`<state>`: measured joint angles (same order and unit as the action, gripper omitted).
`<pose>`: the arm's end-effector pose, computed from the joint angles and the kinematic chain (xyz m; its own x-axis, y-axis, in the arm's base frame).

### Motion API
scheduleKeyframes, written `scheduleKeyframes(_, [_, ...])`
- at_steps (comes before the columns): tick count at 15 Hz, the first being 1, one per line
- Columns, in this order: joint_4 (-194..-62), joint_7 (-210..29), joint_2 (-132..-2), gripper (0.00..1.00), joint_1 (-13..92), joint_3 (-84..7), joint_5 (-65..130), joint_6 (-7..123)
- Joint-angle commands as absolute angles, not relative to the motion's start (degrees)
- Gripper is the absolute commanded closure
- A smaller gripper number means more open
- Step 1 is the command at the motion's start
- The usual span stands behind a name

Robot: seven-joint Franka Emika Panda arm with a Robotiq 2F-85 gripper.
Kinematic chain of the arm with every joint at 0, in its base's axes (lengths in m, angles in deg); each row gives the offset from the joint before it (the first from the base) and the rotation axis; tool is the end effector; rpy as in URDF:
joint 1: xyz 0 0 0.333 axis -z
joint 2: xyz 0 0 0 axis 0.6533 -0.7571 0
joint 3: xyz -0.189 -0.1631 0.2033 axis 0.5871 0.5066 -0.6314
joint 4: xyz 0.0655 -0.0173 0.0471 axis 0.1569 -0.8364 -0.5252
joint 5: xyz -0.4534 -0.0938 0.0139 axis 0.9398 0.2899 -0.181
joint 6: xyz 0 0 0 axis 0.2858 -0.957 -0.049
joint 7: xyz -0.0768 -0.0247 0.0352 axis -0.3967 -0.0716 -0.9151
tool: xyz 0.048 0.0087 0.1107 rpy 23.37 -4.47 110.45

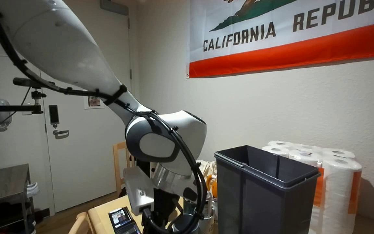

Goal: Remove the keys from the grey cup

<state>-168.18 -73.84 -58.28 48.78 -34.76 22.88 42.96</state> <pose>0.5026 -0.1373 0.2024 0.9384 -0.1143 -0.3262 -0.1630 -0.9785 -0.1262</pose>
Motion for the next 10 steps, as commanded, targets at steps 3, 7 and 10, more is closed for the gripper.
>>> scheduleKeyframes(3, [-166.0, -72.24, -65.55, 0.99, 50.99, -34.8, 22.0, 48.0])
scheduleKeyframes(7, [-165.02, -72.68, -68.53, 0.99, 51.83, -35.2, 22.01, 51.08])
scheduleKeyframes(10, [-164.14, -73.16, -70.16, 0.99, 52.02, -35.39, 22.1, 52.11])
